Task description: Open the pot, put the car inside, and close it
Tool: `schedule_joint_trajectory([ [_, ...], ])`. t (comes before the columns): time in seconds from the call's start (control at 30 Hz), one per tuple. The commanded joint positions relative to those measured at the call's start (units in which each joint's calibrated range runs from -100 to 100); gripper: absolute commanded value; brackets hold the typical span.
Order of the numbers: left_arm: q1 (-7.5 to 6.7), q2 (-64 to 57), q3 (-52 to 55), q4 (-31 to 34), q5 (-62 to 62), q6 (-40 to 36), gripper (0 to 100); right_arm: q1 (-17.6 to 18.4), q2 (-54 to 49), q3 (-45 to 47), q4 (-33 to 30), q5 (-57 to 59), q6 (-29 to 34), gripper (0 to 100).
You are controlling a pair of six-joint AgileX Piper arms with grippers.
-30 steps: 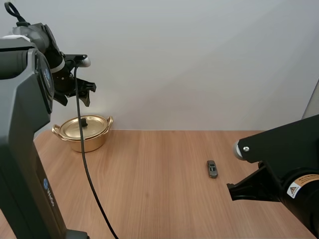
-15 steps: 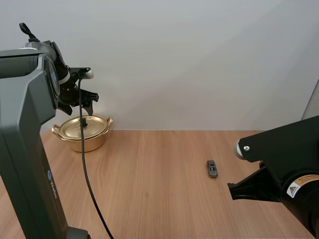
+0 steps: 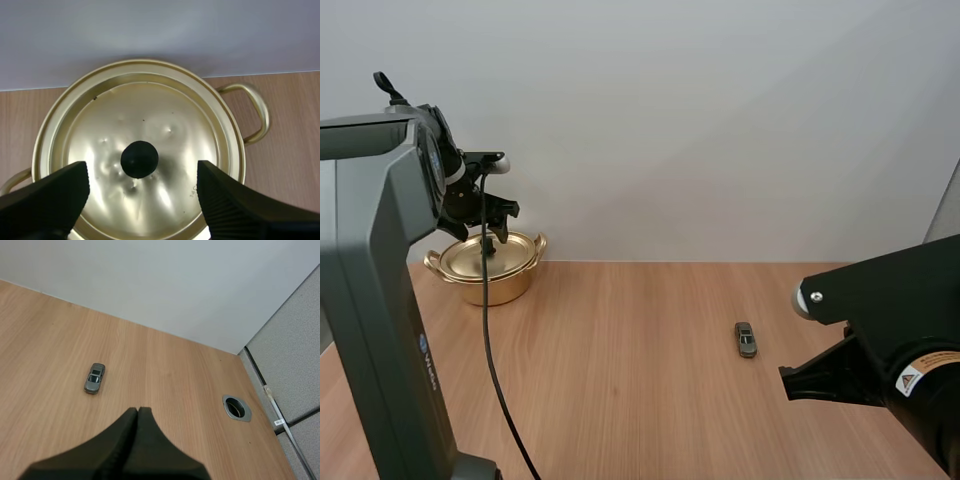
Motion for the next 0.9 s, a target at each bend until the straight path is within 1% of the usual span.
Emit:
schedule_joint_trajectory([
  [0.0,0.04,0.5,-0.1,-0.2,-0.1,0.2,100,-0.2,0.0,0.0,0.1,0.3,-0.5,0],
  [0.17,0.04,1.4,-0.1,-1.8,-0.9,1.5,100,-0.4,0.0,0.0,0.4,0.3,-0.7,0],
  [0.33,0.04,1.4,-0.1,-1.9,-3.8,1.5,92,-0.5,0.0,0.0,0.4,0.3,-0.6,0],
  [0.47,0.04,1.4,-0.1,-1.9,-4.1,2.2,91,-0.8,0.0,0.0,0.4,0.3,-0.6,0],
  [0.67,0.04,1.4,-0.1,-1.8,-4.2,2.3,81,-0.8,0.0,0.0,0.4,0.3,-0.6,0],
  [0.87,0.04,1.4,-0.1,-1.8,-6.0,2.3,81,-0.8,0.0,0.0,0.4,0.3,-0.6,0],
])
